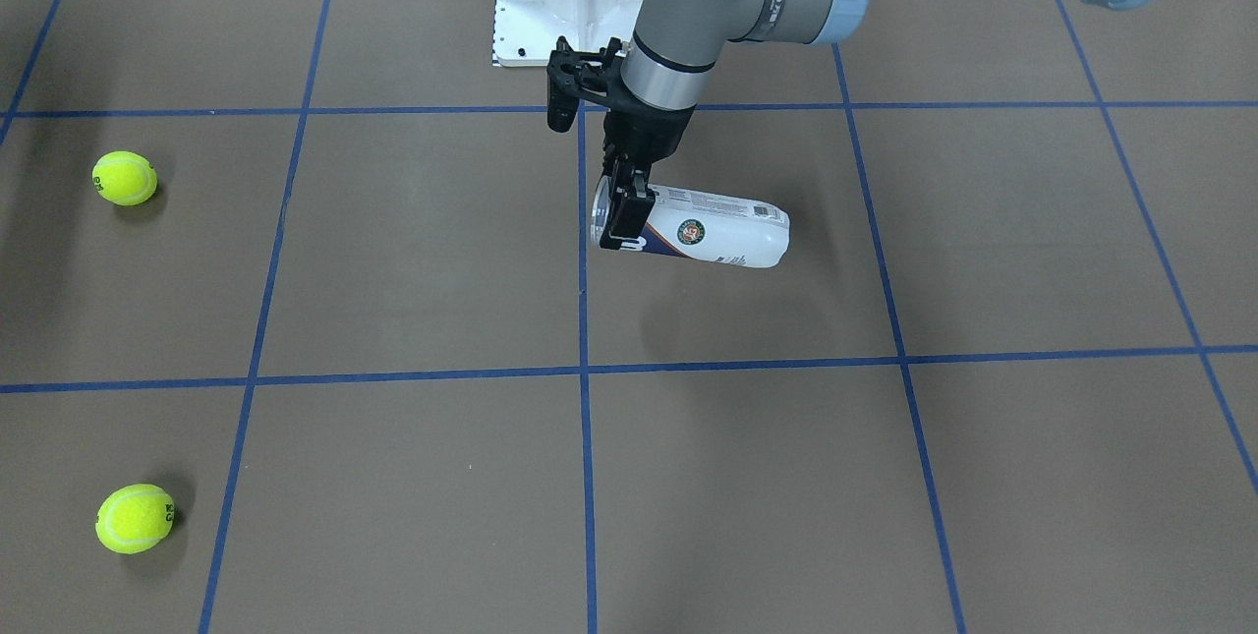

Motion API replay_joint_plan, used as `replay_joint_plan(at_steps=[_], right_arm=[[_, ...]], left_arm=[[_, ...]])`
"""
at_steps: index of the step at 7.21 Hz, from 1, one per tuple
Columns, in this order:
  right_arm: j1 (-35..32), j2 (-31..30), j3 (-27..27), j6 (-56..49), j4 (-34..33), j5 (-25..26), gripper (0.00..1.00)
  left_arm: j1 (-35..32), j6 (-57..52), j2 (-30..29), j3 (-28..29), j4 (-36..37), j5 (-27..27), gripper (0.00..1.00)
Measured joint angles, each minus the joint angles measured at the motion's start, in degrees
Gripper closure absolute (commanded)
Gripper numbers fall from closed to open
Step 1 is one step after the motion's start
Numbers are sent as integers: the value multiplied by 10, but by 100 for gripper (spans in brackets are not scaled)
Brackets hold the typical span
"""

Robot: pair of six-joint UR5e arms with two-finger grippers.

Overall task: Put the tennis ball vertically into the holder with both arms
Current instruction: 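Lift the can with the left gripper and turn it upright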

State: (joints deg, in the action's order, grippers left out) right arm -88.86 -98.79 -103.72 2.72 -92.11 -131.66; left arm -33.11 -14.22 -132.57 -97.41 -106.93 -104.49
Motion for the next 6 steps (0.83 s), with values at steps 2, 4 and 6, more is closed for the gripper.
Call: replay_joint_plan(at_steps=[2,4,6], right_arm=[[0,2,0,0,0,0,0],[0,3,0,0,0,-1,0],[0,4,-2,1,0,-2,0]], left_arm=[[-7,104,-1,7,-140,-4,24],[-8,206,-1,65,-347,8,24],[-7,267,-2,148,-537,55,25]])
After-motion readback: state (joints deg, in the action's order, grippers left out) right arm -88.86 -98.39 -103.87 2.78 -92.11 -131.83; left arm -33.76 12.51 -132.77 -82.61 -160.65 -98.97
